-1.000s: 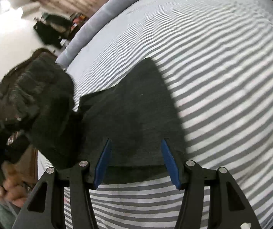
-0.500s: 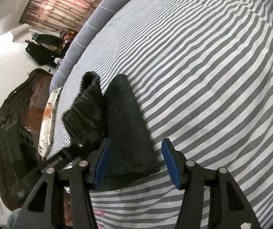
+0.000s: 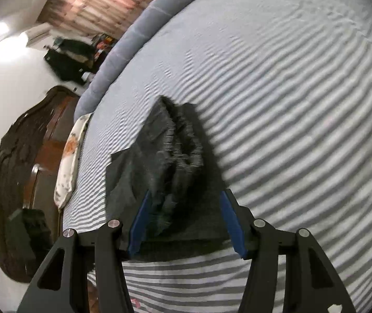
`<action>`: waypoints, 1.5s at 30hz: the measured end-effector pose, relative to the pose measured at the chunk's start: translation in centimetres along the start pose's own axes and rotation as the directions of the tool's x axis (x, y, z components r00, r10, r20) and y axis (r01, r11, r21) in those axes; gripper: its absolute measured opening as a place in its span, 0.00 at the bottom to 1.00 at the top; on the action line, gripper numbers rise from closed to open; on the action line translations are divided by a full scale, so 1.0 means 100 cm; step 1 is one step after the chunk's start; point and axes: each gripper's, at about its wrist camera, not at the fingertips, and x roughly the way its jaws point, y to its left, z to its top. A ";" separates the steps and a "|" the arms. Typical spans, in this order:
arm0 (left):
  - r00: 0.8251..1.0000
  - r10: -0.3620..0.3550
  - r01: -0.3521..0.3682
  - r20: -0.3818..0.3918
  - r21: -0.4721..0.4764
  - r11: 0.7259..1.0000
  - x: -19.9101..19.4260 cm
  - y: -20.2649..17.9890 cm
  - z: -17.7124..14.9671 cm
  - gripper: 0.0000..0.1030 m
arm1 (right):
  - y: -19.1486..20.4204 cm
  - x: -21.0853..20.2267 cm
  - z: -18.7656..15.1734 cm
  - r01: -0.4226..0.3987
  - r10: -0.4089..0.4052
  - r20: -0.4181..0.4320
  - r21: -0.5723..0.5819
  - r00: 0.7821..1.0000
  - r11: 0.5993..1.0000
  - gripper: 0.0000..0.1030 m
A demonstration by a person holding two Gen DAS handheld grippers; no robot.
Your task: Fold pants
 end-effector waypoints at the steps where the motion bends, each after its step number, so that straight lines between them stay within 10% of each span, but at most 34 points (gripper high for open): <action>1: 1.000 0.023 -0.023 -0.003 -0.025 0.999 -0.002 0.013 -0.003 0.53 | 0.007 0.003 0.003 0.009 -0.009 -0.004 -0.026 1.000 1.000 0.51; 16: 0.996 0.090 -0.090 -0.003 -0.048 0.995 -0.004 0.062 -0.017 0.53 | 0.049 0.072 0.044 0.169 -0.203 -0.126 -0.239 0.971 0.956 0.14; 25: 0.994 0.108 -0.108 -0.007 -0.053 0.993 -0.010 0.065 -0.013 0.53 | 0.075 0.049 0.021 0.269 -0.302 -0.043 -0.348 0.952 0.898 0.09; 32: 0.986 0.168 -0.168 0.000 0.012 0.986 -0.017 0.062 -0.013 0.54 | 0.079 0.052 0.011 0.407 -0.436 0.035 -0.431 0.899 0.805 0.08; 45: 0.968 0.247 -0.241 -0.050 0.110 0.964 0.009 0.074 -0.026 0.54 | 0.045 0.072 0.010 0.422 -0.465 -0.020 -0.389 0.885 0.819 0.10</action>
